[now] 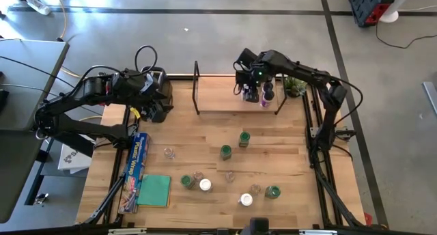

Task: Shelf spices
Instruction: Put the top white spice bottle on the shelf and align with the other white spice bottle

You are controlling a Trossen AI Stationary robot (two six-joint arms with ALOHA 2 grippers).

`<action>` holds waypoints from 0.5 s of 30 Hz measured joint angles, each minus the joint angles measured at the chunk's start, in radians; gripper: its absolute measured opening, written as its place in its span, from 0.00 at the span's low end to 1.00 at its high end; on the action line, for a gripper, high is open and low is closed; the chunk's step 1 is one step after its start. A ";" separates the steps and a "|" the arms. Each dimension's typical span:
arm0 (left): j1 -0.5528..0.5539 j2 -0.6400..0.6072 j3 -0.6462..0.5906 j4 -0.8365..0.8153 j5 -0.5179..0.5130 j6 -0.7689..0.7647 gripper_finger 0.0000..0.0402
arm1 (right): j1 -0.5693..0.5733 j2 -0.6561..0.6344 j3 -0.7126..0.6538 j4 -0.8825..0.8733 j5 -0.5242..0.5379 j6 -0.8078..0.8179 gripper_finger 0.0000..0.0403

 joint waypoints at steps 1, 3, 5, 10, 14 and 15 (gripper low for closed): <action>0.000 0.000 0.000 -0.001 -0.003 -0.006 0.70 | -0.010 0.000 -0.011 -0.002 -0.001 -0.011 0.47; 0.000 0.000 0.000 0.000 -0.008 -0.020 0.70 | -0.027 0.000 -0.030 -0.001 -0.001 -0.032 0.47; 0.000 0.000 0.000 0.000 -0.009 -0.024 0.70 | -0.044 0.000 -0.039 0.011 -0.002 -0.033 0.47; 0.000 0.000 0.000 0.000 -0.011 -0.033 0.70 | -0.080 0.000 -0.039 0.028 -0.003 -0.032 0.47; 0.000 0.000 0.000 0.000 -0.022 -0.049 0.70 | -0.101 0.000 -0.039 0.022 0.008 -0.034 0.52; 0.000 0.000 0.000 -0.001 -0.023 -0.050 0.70 | -0.104 0.000 -0.039 0.023 0.015 -0.036 0.54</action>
